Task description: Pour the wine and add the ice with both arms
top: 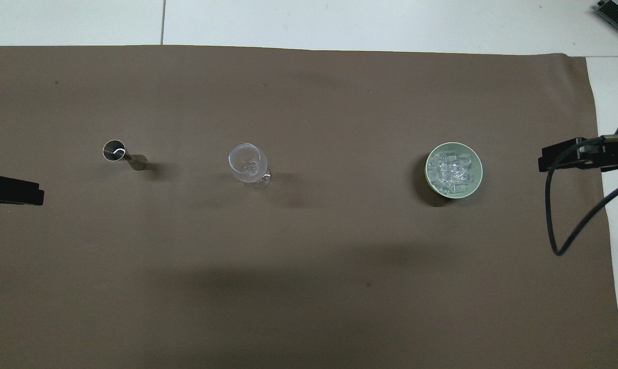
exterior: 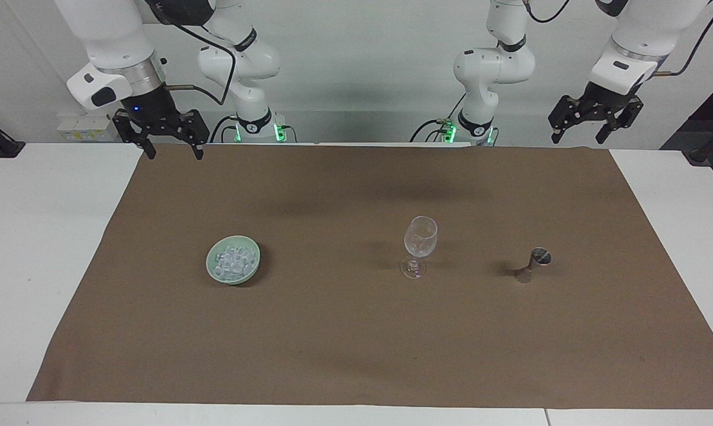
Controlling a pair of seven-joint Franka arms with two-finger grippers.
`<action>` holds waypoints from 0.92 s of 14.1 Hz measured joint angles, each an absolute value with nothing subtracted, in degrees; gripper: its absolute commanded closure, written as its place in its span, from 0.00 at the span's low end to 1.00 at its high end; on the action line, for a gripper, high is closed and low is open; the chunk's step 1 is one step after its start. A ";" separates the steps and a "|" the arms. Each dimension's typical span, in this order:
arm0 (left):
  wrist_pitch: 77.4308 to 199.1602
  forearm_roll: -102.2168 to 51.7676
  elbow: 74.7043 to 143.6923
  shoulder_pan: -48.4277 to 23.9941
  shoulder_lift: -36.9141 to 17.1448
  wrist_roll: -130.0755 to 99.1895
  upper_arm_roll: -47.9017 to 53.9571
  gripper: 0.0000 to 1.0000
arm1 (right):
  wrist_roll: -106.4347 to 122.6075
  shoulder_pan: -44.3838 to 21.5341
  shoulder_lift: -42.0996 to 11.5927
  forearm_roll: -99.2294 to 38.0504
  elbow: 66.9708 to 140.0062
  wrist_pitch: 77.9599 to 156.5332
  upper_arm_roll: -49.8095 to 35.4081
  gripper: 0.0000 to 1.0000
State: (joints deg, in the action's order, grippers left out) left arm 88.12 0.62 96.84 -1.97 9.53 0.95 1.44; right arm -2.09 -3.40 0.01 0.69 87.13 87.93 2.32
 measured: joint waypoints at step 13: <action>88.12 0.62 96.84 -1.97 9.53 0.95 1.44 0.00 | -2.13 -3.29 0.01 0.60 87.12 87.35 2.55 0.00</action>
